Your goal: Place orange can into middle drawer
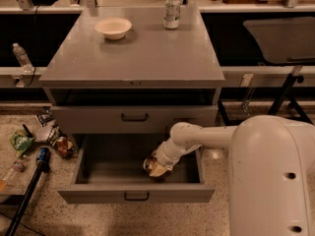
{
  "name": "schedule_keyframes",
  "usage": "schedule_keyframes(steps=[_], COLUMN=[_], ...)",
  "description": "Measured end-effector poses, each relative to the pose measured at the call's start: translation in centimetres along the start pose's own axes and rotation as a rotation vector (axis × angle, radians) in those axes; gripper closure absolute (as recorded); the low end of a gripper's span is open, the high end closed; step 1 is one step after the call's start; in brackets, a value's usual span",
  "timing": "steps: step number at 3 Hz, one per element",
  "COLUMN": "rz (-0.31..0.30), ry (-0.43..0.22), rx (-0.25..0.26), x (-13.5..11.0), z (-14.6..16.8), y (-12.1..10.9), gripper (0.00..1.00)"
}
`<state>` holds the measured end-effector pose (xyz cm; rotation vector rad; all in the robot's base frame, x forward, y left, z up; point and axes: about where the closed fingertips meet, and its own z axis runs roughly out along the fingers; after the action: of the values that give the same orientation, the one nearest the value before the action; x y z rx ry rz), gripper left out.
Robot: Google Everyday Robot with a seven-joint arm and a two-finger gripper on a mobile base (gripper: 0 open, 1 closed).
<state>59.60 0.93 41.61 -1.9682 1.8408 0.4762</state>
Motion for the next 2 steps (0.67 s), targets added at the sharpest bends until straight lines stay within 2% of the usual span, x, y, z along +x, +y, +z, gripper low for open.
schedule_keyframes(steps=[2], rz=[0.046], ry=[0.044], rx=[0.037], x=[0.93], z=[0.97], y=[-0.7], gripper=[0.13])
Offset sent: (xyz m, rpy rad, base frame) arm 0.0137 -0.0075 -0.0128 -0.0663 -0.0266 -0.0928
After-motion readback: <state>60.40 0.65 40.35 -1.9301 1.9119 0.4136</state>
